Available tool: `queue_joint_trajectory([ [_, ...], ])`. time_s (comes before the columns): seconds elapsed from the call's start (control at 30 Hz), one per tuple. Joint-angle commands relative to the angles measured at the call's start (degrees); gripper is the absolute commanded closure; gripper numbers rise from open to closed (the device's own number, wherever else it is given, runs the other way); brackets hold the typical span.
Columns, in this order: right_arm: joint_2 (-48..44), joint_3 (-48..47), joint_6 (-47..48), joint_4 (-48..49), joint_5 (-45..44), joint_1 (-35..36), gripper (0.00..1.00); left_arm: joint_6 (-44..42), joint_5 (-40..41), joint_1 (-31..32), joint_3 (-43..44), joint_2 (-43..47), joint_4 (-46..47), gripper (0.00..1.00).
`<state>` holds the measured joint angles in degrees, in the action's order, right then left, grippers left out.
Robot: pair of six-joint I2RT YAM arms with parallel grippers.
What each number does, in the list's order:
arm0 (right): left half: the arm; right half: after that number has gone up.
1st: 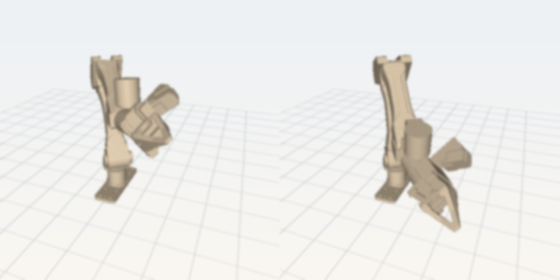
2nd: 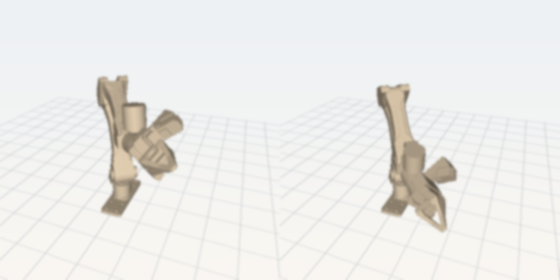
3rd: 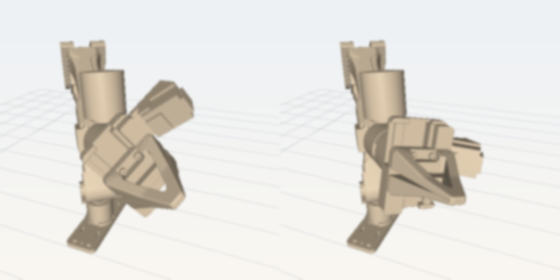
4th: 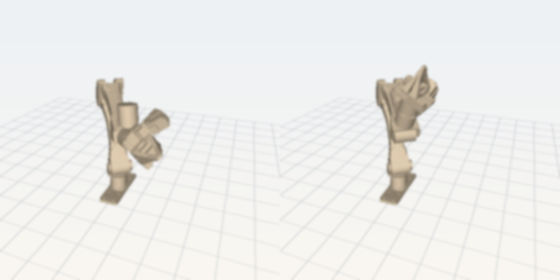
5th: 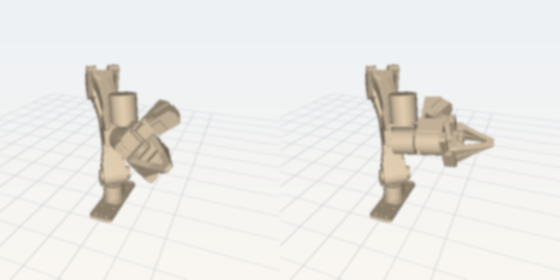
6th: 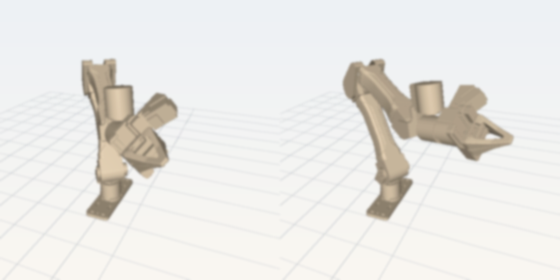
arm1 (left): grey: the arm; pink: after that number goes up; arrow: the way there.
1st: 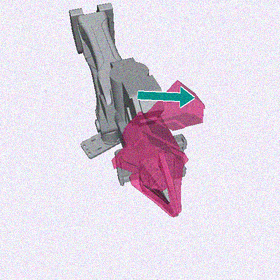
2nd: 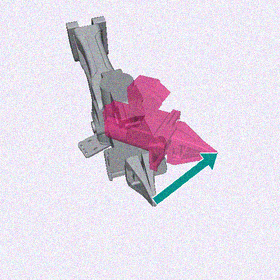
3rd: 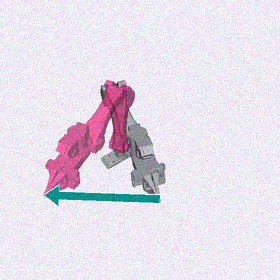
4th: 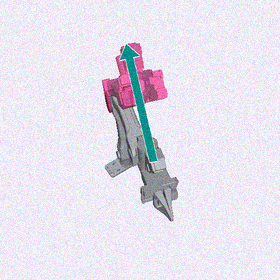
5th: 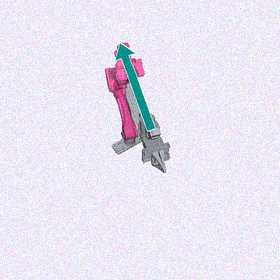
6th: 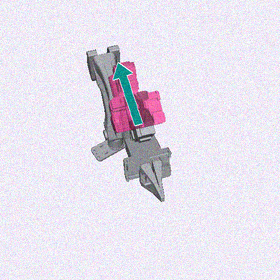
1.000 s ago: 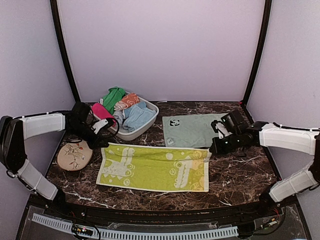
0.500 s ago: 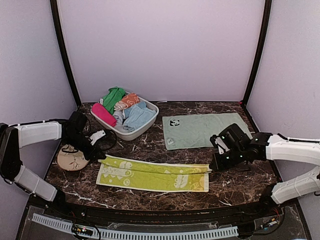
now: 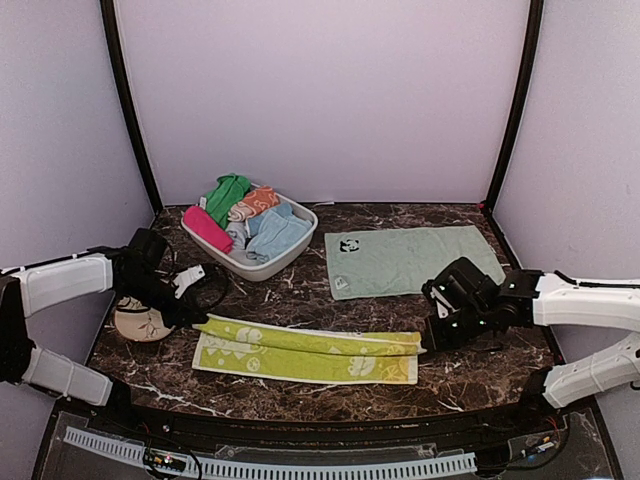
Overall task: Roll the towels
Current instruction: Fold the towel at the center of the board.
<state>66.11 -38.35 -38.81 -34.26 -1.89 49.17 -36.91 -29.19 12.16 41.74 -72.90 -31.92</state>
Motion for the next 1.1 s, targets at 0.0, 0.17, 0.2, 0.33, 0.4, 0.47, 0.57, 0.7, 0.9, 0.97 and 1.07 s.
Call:
queue_joint_trajectory([
  [0.0,-0.2,1.7,-2.5,-1.6,-1.2,1.9,1.00,-1.4,-1.5,-0.2,-3.4,1.1,-2.4,0.95],
  [0.17,0.4,3.0,-3.9,-0.1,-1.1,4.1,1.00,-2.1,-0.3,-0.1,-5.4,1.3,-1.0,0.92],
  [0.2,0.5,3.2,-4.2,0.1,-1.1,4.5,1.00,-2.5,-0.4,-0.1,-5.7,1.5,-1.4,0.90],
  [0.33,0.6,4.4,-5.6,1.1,-0.8,6.3,1.00,-4.2,-0.9,-0.1,-6.9,2.1,-2.9,0.80],
  [0.4,0.6,4.8,-6.2,1.3,-0.8,7.2,1.00,-5.0,-1.0,-0.1,-7.6,2.4,-3.5,0.79],
  [0.47,0.5,5.2,-6.8,1.8,-0.5,7.9,0.92,-5.7,-1.3,-0.1,-8.1,2.7,-4.4,0.74],
  [0.57,0.3,5.7,-7.3,2.1,0.1,8.6,0.82,-6.4,-0.4,-0.1,-7.8,3.5,-5.7,0.56],
  [0.7,-1.0,5.5,-7.6,1.6,0.5,8.9,0.66,-7.6,0.6,-0.1,-6.7,6.2,-7.9,0.42],
  [0.9,-4.5,4.9,-6.7,-2.0,2.4,8.9,0.61,-10.8,3.4,-0.1,-2.7,6.7,-13.4,0.42],
  [0.97,-5.6,4.8,-6.7,-3.2,3.7,8.9,0.61,-11.0,4.2,-0.1,-0.8,6.3,-14.2,0.42],
  [1.07,-6.9,3.4,-6.5,-5.0,3.9,8.9,0.61,-10.1,4.1,-0.1,1.0,5.5,-13.1,0.42],
])
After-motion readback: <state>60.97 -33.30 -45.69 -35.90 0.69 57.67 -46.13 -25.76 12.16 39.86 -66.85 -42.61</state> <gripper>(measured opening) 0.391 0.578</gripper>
